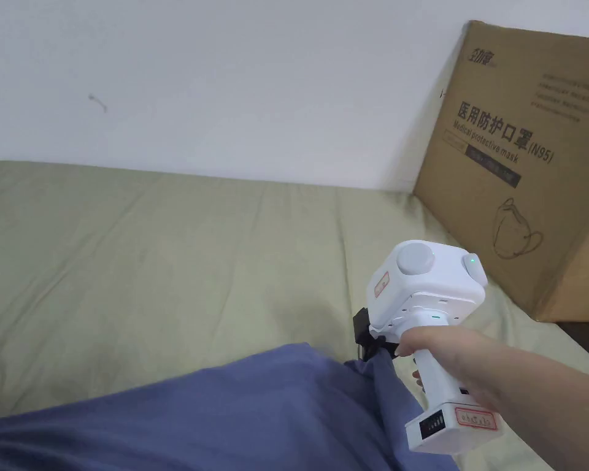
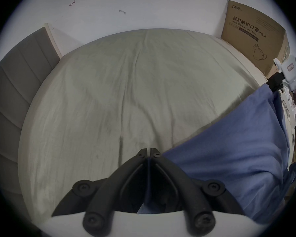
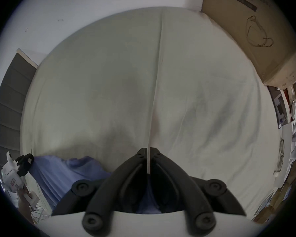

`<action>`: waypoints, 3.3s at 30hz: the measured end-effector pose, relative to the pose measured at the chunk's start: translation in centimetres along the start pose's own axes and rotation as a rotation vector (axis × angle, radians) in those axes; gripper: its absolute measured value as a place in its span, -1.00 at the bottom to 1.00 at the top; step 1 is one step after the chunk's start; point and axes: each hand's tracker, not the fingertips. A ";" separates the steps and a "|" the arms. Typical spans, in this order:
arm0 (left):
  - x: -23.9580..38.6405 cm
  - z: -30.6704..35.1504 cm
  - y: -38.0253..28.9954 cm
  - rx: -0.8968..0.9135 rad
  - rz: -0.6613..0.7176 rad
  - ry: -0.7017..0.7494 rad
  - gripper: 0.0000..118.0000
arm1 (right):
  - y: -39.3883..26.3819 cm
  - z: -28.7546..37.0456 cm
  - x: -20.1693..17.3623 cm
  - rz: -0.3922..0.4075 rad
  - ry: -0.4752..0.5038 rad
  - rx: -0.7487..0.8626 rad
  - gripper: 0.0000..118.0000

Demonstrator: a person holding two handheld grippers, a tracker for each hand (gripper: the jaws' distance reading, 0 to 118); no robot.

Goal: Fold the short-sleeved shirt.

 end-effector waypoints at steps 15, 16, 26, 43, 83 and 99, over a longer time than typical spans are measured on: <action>-0.7 20.3 5.1 0.277 0.053 0.015 -0.99 | -6.1 27.7 4.8 -0.036 0.007 0.426 -0.96; -0.6 22.1 5.6 0.305 0.045 0.020 -0.99 | -6.4 29.6 5.1 -0.043 -0.002 0.459 -0.96; -1.6 35.3 11.3 0.495 0.051 0.065 -0.99 | -5.1 45.4 4.4 -0.091 0.032 0.654 -0.96; -4.9 35.7 30.7 0.772 0.194 0.214 -0.99 | 13.0 53.9 -3.1 -0.068 -0.106 0.999 -0.96; -2.3 19.4 -24.5 0.070 0.130 -0.103 -0.99 | -39.5 15.2 12.7 -0.054 0.020 0.158 -0.96; -3.2 24.3 -26.1 0.125 0.200 -0.132 0.84 | -41.6 19.4 10.9 -0.174 0.117 0.216 0.86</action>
